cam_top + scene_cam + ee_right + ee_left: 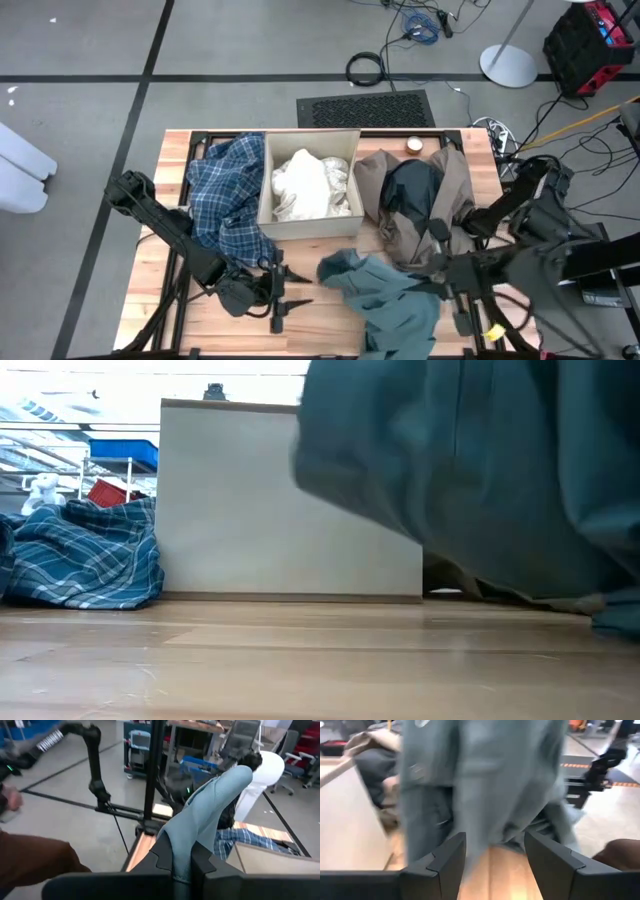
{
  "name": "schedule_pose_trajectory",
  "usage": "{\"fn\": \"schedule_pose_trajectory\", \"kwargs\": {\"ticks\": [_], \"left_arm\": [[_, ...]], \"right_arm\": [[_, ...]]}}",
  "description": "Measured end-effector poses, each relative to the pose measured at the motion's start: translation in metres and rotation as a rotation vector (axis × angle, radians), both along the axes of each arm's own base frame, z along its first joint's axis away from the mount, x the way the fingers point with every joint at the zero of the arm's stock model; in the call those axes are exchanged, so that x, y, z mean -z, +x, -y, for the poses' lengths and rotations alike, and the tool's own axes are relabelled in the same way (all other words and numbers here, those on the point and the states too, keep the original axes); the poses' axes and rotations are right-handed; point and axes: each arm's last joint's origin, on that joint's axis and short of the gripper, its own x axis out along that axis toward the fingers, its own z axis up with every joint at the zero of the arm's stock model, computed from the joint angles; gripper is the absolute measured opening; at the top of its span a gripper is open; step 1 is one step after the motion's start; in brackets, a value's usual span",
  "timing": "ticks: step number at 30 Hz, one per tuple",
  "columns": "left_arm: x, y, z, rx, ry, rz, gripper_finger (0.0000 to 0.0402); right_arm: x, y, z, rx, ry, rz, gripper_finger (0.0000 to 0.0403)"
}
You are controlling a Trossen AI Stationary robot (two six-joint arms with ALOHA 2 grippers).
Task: Sort clothes
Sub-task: Put the blue, green pants into the laundry organizer
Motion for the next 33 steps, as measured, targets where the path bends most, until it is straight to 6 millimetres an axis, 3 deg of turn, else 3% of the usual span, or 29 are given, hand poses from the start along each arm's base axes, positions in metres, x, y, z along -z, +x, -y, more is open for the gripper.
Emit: {"fn": "schedule_pose_trajectory", "kwargs": {"ticks": [6,12,16,20,24,28,33], "left_arm": [[0.043,-0.013,-0.013,-0.088,-0.114,0.01,0.0212],[0.072,-0.034,-0.026,-0.017,-0.268,0.164,0.0212],[0.092,-0.04,-0.03,0.027,-0.246,0.213,0.0212],[0.106,-0.031,-0.027,0.122,-0.197,0.263,0.0212],[0.113,-0.014,-0.025,0.099,-0.092,0.337,0.0212],[0.109,0.0,-0.026,-0.035,0.046,0.365,0.0212],[0.103,0.012,-0.035,-0.16,-0.031,0.38,0.0212]], "right_arm": [[-0.026,-0.012,0.006,-0.027,0.049,0.064,0.0006],[-0.046,-0.02,0.015,-0.031,0.072,0.121,0.0006],[-0.057,-0.025,0.021,-0.033,0.068,0.153,0.0007],[-0.064,-0.027,0.024,-0.035,0.073,0.187,0.0007],[-0.069,-0.028,0.025,-0.035,0.073,0.224,0.0008],[-0.07,-0.028,0.025,-0.035,0.066,0.228,0.0008],[-0.07,-0.028,0.025,-0.033,0.081,0.226,0.0008]]}}
